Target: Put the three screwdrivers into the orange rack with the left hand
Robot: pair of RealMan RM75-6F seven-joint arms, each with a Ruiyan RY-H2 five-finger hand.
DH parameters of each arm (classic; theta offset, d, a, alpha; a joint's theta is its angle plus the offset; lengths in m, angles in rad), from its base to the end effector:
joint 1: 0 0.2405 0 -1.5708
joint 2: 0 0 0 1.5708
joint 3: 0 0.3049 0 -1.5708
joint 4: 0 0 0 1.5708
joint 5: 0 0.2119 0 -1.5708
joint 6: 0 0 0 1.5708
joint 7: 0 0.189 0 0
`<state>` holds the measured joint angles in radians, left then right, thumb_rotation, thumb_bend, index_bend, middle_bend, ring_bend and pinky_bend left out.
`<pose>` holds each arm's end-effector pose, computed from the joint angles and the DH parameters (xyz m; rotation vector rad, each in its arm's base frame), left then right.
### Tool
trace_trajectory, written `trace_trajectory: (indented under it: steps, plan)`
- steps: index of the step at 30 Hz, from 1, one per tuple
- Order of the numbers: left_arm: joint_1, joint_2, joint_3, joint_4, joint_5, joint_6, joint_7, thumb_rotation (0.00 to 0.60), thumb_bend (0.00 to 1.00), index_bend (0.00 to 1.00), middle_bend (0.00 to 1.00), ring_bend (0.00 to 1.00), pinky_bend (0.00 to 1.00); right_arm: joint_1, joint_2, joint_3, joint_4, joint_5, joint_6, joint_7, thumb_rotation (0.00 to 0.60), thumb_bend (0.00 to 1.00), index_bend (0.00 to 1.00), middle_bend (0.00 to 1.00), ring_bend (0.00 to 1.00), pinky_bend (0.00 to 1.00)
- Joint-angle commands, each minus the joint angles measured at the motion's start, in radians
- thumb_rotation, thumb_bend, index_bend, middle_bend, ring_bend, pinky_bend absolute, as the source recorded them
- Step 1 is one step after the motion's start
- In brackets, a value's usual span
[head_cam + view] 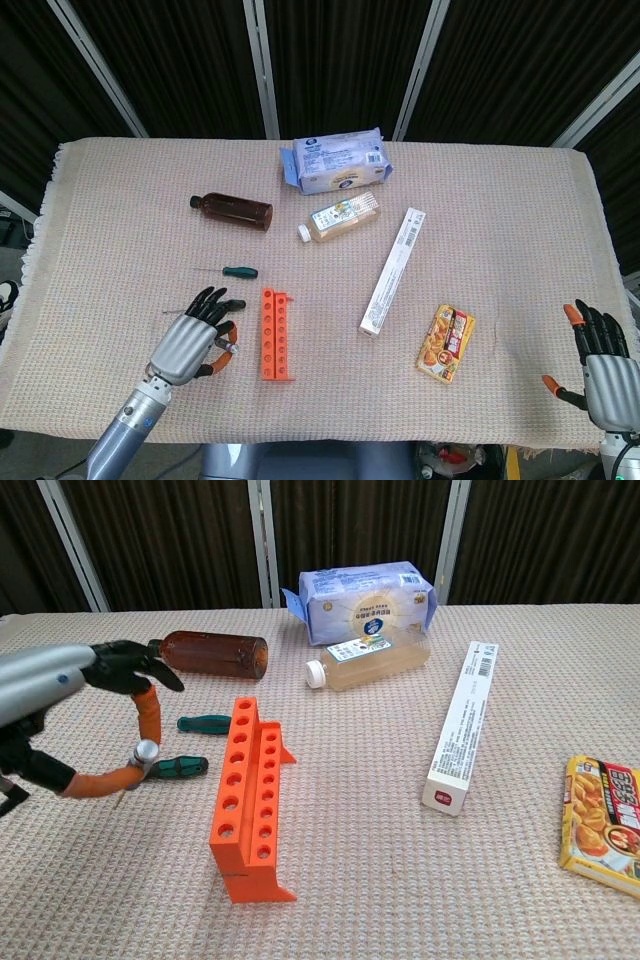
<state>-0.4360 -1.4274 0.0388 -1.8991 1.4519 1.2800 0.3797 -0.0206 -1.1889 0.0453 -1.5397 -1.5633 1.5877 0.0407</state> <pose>-0.1776 0.2698 0.0119 -1.8366 -1.0195 -1.1322 -0.3687 -0.1907 0.1717 1.3094 -0.8976 0.9484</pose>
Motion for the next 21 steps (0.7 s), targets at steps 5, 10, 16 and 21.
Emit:
trace_trajectory:
  steps: [5,10,16,21]
  plan:
    - [0.041,0.180,0.026,-0.129,0.125,0.037,-0.589,0.600,0.50,0.75,0.17,0.00,0.00,0.007,0.000,-0.001,-0.009,-0.005,-0.006,-0.013,0.600,0.00,0.00,0.00,0.00,0.00]
    - [0.010,0.229,0.040,-0.157,0.147,-0.028,-0.823,0.600,0.50,0.74,0.16,0.00,0.00,0.008,-0.001,-0.001,-0.013,-0.005,-0.007,-0.018,0.600,0.00,0.00,0.00,0.00,0.00]
    - [-0.017,0.215,0.019,-0.161,0.168,-0.060,-0.929,0.600,0.50,0.73,0.15,0.00,0.00,0.009,-0.002,-0.002,-0.013,-0.005,-0.009,-0.018,0.600,0.00,0.00,0.00,0.00,0.00]
    - [-0.035,0.193,-0.003,-0.165,0.149,-0.085,-0.942,0.600,0.50,0.74,0.15,0.00,0.00,0.008,0.000,-0.001,-0.010,0.000,-0.008,-0.013,0.600,0.00,0.00,0.00,0.00,0.00]
